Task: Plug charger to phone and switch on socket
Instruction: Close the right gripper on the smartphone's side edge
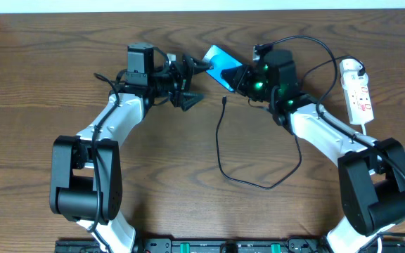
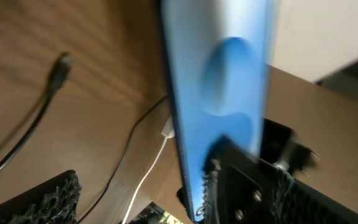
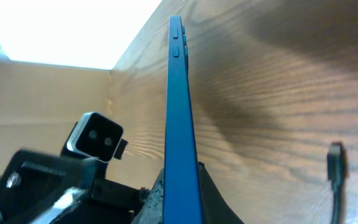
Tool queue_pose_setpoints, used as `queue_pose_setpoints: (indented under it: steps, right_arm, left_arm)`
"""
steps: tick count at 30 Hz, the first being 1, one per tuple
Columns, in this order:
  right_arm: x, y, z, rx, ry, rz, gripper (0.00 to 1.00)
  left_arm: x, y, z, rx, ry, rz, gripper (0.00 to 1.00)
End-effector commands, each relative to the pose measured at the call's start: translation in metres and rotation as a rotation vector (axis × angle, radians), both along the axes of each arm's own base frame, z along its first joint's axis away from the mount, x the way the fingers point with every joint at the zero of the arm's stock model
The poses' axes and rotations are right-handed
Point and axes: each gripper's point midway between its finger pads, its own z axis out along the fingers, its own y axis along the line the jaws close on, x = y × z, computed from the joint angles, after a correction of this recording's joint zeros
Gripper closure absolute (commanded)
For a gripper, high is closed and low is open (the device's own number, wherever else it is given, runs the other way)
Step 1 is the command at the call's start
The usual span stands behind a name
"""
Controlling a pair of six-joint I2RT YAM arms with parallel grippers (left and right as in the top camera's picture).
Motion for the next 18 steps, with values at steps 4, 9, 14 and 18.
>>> queue_pose_setpoints:
  steps: [4, 9, 14, 18]
  right_arm:
    - [-0.004, 0.011, 0.043, 0.284, 0.188, -0.053, 0.99]
    - [-0.005, 0.022, 0.066, 0.378, 0.169, -0.026, 0.99]
    - [-0.008, 0.029, 0.068, 0.427, 0.233, -0.040, 0.98]
    - [-0.012, 0.038, 0.071, 0.456, 0.260, -0.048, 0.99]
  left_arm:
    - [0.018, 0.007, 0.041, -0.034, -0.170, 0.017, 0.07]
    - [0.030, 0.019, 0.042, -0.039, -0.143, 0.096, 0.12]
    - [0.037, 0.022, 0.050, -0.054, -0.165, 0.125, 0.18]
    - [0.046, 0.023, 0.065, -0.071, -0.238, 0.146, 0.25]
